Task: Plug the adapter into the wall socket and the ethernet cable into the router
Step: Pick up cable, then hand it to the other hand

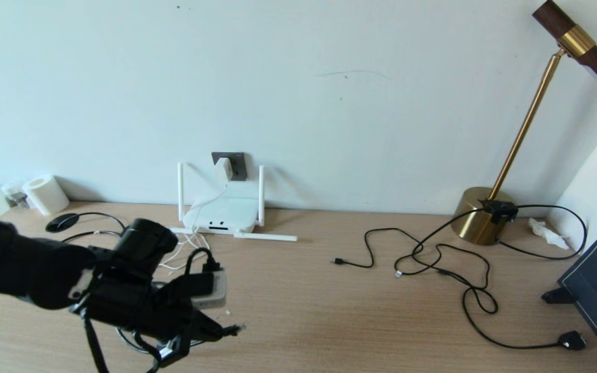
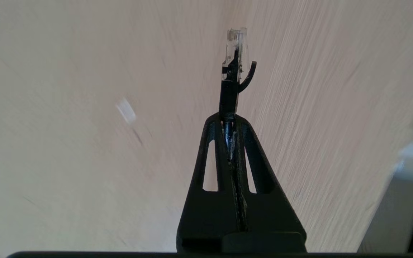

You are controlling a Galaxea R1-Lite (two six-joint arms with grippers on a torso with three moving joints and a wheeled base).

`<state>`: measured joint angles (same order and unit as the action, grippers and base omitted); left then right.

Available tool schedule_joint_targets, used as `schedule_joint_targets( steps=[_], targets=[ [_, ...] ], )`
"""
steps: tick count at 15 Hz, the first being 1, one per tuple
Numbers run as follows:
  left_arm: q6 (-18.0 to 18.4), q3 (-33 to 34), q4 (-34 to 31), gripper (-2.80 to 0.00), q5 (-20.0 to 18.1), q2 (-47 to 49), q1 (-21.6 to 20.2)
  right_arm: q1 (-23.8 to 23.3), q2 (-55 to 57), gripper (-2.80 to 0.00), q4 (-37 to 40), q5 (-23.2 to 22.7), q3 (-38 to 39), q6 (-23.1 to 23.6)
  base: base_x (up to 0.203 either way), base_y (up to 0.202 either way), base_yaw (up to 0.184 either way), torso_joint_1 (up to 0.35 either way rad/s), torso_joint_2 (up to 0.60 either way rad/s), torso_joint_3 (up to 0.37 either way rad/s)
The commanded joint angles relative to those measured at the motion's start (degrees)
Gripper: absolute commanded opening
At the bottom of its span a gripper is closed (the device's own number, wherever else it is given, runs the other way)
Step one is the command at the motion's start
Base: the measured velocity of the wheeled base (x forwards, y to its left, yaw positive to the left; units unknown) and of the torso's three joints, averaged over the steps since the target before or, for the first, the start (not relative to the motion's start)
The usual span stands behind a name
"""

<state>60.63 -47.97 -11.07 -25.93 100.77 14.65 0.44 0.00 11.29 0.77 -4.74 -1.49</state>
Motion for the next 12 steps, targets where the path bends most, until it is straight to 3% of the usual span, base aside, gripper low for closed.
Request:
schedule_joint_targets(
  steps=[1,3,6,12],
  targets=[
    [-6.09,-5.84,-8.13,-2.8,-7.97,-9.16,0.88,0.0,0.0,0.0,0.05,0.02,0.0,-0.01,0.0,0.0,0.0,0.0,0.0,0.0],
    [-18.98,-9.56,-10.28,-2.8,-10.42,-12.54,2.27,0.0,0.0,0.0,0.05,0.02,0.0,-0.01,0.007,0.089,-0.006,0.004,0.0,0.0],
    [-28.9,-13.21,-8.43,-2.8,-12.24,-14.46,2.8,0.0,0.0,0.0,0.05,0.02,0.0,0.08,0.001,0.174,-0.002,-0.001,0.0,0.002],
    [-35.66,-11.88,-7.71,-2.8,-12.32,-15.07,4.49,-0.02,0.0,0.0,-0.11,1.38,-0.21,-0.27,0.0,0.034,-0.001,0.002,0.0,0.0]
  ],
)
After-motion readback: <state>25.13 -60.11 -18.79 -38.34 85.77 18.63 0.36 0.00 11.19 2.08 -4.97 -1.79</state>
